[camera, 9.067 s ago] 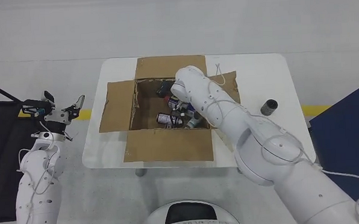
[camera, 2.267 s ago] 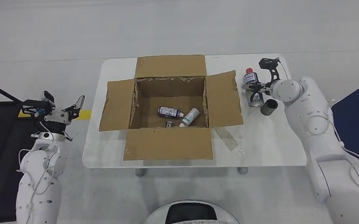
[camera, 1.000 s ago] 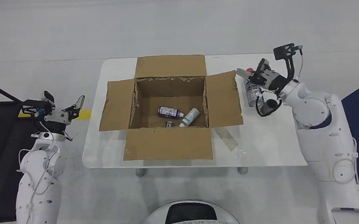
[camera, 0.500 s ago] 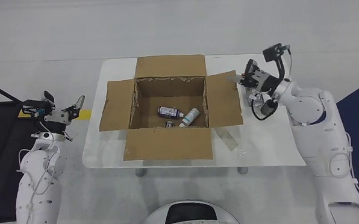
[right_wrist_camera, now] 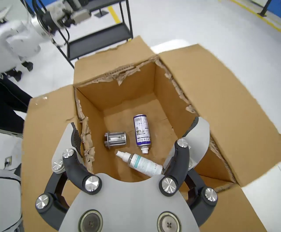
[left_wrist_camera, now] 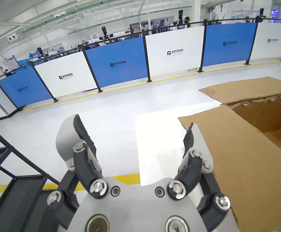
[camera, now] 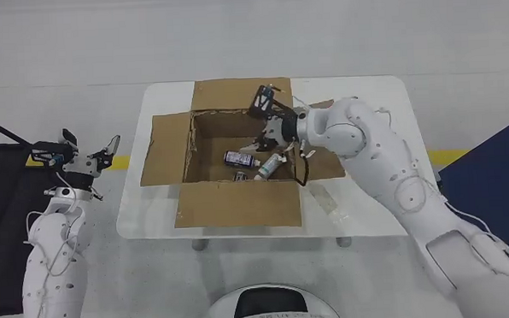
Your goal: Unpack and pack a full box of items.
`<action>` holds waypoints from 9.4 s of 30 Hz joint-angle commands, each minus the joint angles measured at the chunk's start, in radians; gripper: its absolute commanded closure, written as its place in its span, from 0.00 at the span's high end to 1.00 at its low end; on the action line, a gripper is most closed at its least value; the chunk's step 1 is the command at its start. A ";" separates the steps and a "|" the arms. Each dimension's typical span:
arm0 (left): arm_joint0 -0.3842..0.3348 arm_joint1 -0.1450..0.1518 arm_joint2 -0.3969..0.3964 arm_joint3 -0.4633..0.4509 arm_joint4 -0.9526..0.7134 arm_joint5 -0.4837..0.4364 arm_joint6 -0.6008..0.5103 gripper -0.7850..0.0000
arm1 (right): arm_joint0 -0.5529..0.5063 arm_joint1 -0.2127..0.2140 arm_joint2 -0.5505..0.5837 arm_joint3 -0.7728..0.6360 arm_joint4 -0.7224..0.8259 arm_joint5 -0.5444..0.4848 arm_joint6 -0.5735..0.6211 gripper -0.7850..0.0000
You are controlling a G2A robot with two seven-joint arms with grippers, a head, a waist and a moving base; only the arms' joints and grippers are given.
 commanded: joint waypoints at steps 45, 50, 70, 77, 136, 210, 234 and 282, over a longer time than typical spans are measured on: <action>0.000 0.000 0.000 0.000 0.000 0.000 0.000 1.00 | 0.330 -0.471 -0.422 0.910 -0.176 0.008 -0.283 0.00; 0.000 0.000 0.000 0.000 0.000 0.000 0.000 1.00 | 0.363 -0.418 -0.351 0.906 -0.134 -0.102 -0.410 0.00; 0.000 0.000 0.000 0.000 0.000 0.000 0.000 1.00 | 0.350 -0.257 -0.198 0.850 -0.174 -0.162 -0.764 0.00; 0.000 0.000 0.000 0.000 0.000 0.000 0.000 1.00 | 0.350 -0.257 -0.198 0.850 -0.174 -0.162 -0.764 0.00; 0.000 0.000 0.000 0.000 0.000 0.000 0.000 1.00 | 0.086 0.217 0.456 0.532 0.967 -0.363 -0.051 0.00; 0.000 0.000 0.000 0.000 0.000 0.000 0.000 1.00 | 0.203 0.221 0.292 0.955 0.219 0.225 -0.136 0.00; 0.000 0.000 0.000 0.000 0.000 0.000 0.000 1.00 | 0.266 0.135 0.205 1.109 0.128 0.264 -0.172 0.11; 0.000 0.000 0.000 0.000 0.000 0.000 0.000 1.00 | 0.291 0.125 0.248 1.144 0.181 0.270 -0.250 1.00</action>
